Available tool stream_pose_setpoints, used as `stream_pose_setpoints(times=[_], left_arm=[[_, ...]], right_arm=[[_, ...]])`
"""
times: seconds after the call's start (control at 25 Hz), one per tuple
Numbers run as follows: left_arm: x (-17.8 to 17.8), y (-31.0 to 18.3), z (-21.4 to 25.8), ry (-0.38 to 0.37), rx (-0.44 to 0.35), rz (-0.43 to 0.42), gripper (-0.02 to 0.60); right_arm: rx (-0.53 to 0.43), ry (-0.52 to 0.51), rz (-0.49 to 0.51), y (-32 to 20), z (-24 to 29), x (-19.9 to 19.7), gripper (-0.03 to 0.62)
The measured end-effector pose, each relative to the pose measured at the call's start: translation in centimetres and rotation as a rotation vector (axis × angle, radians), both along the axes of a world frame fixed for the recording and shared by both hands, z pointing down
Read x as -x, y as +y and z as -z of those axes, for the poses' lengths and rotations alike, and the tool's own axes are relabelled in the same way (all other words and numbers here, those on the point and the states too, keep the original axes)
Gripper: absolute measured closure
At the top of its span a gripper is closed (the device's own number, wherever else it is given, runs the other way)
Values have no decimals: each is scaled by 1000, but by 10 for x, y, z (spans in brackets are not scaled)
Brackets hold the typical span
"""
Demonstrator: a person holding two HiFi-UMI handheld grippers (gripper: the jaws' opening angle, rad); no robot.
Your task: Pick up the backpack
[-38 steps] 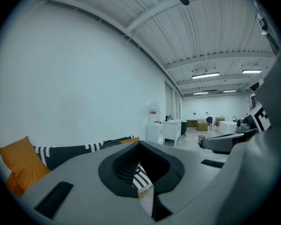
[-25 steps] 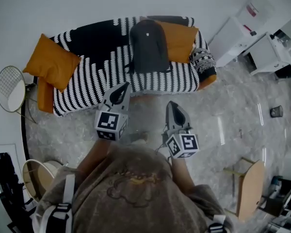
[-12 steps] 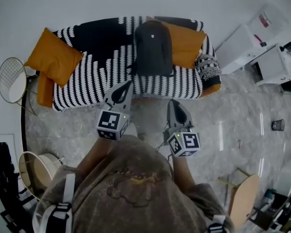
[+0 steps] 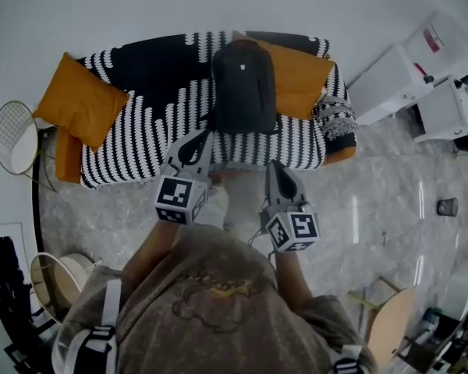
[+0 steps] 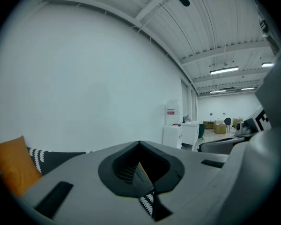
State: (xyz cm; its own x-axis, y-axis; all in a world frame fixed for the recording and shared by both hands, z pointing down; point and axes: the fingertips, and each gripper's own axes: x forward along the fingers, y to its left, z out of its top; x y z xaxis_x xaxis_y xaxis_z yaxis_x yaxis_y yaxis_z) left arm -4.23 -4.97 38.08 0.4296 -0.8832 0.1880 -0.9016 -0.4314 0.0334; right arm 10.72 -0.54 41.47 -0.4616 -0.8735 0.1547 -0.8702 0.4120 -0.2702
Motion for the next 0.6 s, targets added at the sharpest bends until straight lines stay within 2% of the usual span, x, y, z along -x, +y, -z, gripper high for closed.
stream_pose_setpoints(times=[0.6], left_arm=[[-3,-142,-17,-18,35,4,580]], right_arm=[[36,7,26,-140,-5,13,588]])
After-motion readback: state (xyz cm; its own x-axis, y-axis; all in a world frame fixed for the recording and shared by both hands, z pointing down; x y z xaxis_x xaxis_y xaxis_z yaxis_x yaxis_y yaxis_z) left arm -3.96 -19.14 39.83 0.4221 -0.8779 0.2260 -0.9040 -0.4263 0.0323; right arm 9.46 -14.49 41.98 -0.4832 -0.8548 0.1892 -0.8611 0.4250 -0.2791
